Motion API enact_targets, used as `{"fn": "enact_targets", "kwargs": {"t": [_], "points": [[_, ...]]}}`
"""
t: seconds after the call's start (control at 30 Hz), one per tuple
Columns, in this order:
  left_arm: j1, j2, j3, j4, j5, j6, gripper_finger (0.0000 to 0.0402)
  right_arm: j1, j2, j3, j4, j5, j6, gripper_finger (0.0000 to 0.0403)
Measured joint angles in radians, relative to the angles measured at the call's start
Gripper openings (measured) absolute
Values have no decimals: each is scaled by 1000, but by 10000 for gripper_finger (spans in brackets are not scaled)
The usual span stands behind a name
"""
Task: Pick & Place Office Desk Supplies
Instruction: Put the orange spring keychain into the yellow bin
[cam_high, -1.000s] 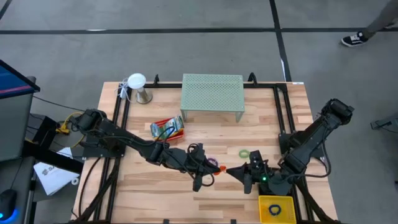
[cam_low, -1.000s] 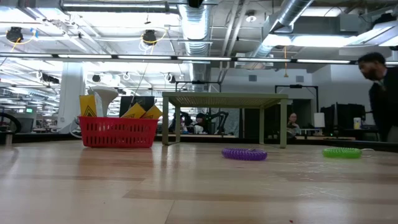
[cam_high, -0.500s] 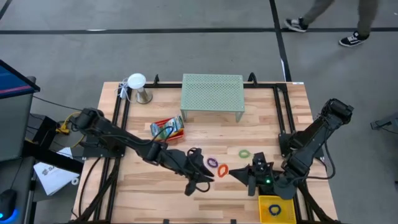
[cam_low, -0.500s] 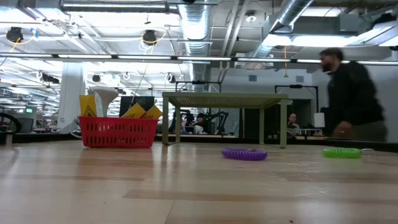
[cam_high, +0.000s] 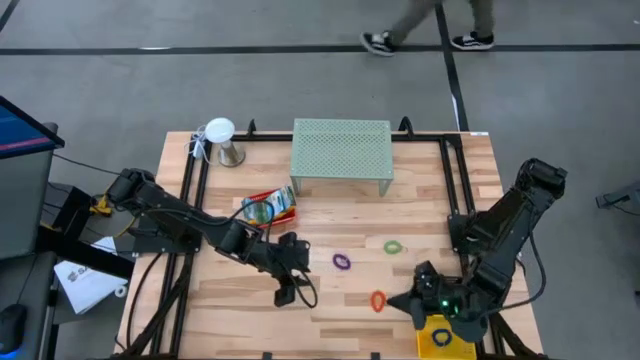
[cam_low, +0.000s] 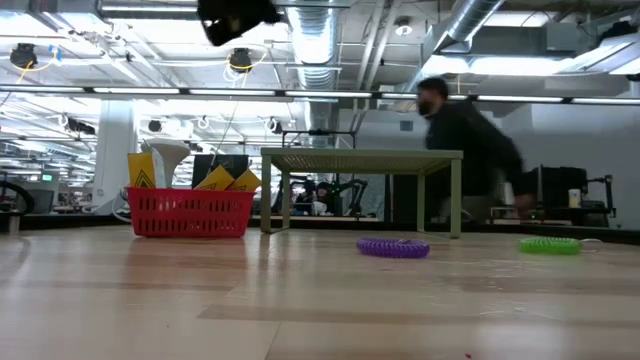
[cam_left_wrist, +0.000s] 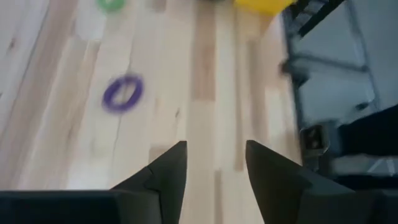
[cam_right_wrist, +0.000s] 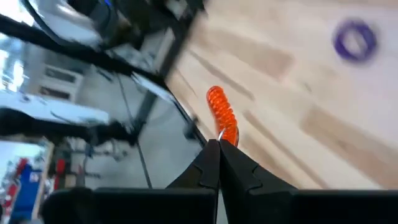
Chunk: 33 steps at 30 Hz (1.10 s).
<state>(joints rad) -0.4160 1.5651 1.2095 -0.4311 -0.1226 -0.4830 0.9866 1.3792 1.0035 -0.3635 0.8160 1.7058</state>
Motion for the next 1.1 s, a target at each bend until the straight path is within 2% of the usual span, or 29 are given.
{"fn": "enact_targets", "kwargs": {"t": [0.17, 0.3, 0.5, 0.67, 0.87, 1.1], "points": [[-6, -4, -1, -78, -12, -16, 161, 45, 17, 0, -125, -174, 158, 0], [-12, -4, -40, -40, -19, -52, 161, 87, 34, 4, -201, -320, 259, 0], [-38, -4, -148, 84, -25, -143, 161, 170, 34, 36, -299, -397, 396, 0], [-57, -4, -257, 245, -24, -233, 162, 239, 34, 61, -416, -532, 512, 0], [-61, -4, -360, 406, -26, -320, 159, 254, 35, 60, -483, -606, 549, 0], [-61, -4, -377, 431, -26, -337, 160, 239, 35, 60, -482, -615, 539, 0]]}}
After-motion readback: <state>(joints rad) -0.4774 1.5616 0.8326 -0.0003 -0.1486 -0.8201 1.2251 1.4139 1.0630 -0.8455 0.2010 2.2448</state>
